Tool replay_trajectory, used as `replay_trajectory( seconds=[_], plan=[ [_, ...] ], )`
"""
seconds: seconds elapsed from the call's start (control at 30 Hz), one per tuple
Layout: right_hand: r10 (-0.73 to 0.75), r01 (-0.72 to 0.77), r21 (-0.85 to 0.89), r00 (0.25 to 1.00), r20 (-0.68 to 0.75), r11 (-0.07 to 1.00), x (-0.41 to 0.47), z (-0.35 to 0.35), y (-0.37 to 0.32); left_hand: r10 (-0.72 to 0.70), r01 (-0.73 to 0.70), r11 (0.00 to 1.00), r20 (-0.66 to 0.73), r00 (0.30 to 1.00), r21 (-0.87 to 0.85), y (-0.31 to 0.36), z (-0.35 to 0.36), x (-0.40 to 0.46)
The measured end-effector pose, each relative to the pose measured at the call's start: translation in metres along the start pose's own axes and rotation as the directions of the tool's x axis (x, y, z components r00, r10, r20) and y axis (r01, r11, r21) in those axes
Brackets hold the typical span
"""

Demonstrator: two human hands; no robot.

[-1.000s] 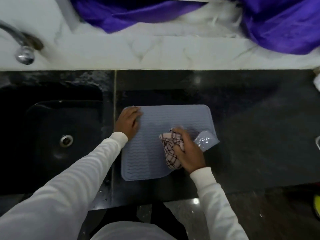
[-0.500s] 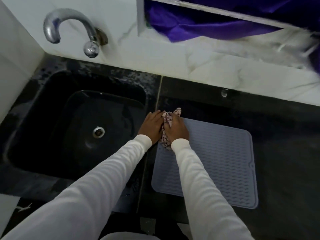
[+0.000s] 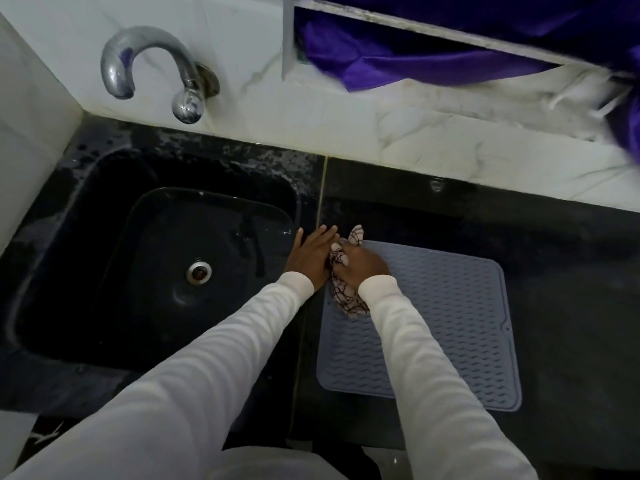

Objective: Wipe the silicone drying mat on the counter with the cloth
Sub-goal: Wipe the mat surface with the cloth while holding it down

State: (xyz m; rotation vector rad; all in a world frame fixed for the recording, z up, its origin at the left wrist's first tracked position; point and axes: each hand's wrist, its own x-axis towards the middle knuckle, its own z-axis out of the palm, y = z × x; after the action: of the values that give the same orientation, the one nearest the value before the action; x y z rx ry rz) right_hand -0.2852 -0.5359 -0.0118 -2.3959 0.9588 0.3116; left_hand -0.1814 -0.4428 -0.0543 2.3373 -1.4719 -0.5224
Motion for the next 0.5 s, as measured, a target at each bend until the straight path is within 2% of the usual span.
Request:
replay_trajectory(
  seconds=[0.2,0.37,0.43,0.5],
  plan=[
    [-0.072,0.076,-0.109,0.997,0.041,0.991,-0.027,0.005,-0.002,0.041,-0.047,0.996,0.072,0.997,0.077,-0.007,-0.002,-0.001],
    [-0.052,0.078,-0.110,0.974,0.222,0.991,-0.050,-0.005,0.006,0.043,-0.047,0.996,0.058,0.997,0.071,-0.006,-0.003,-0.003],
    [-0.013,0.005,0.055,0.989,0.149,0.998,-0.049,-0.016,0.011,0.047,-0.048,0.998,0.028,0.999,0.047,-0.004,-0.002,-0.004],
    [0.119,-0.095,0.223,0.988,-0.094,0.970,-0.037,-0.020,0.020,0.049,-0.049,0.999,-0.014,0.999,-0.005,-0.002,0.000,-0.004]
  ],
)
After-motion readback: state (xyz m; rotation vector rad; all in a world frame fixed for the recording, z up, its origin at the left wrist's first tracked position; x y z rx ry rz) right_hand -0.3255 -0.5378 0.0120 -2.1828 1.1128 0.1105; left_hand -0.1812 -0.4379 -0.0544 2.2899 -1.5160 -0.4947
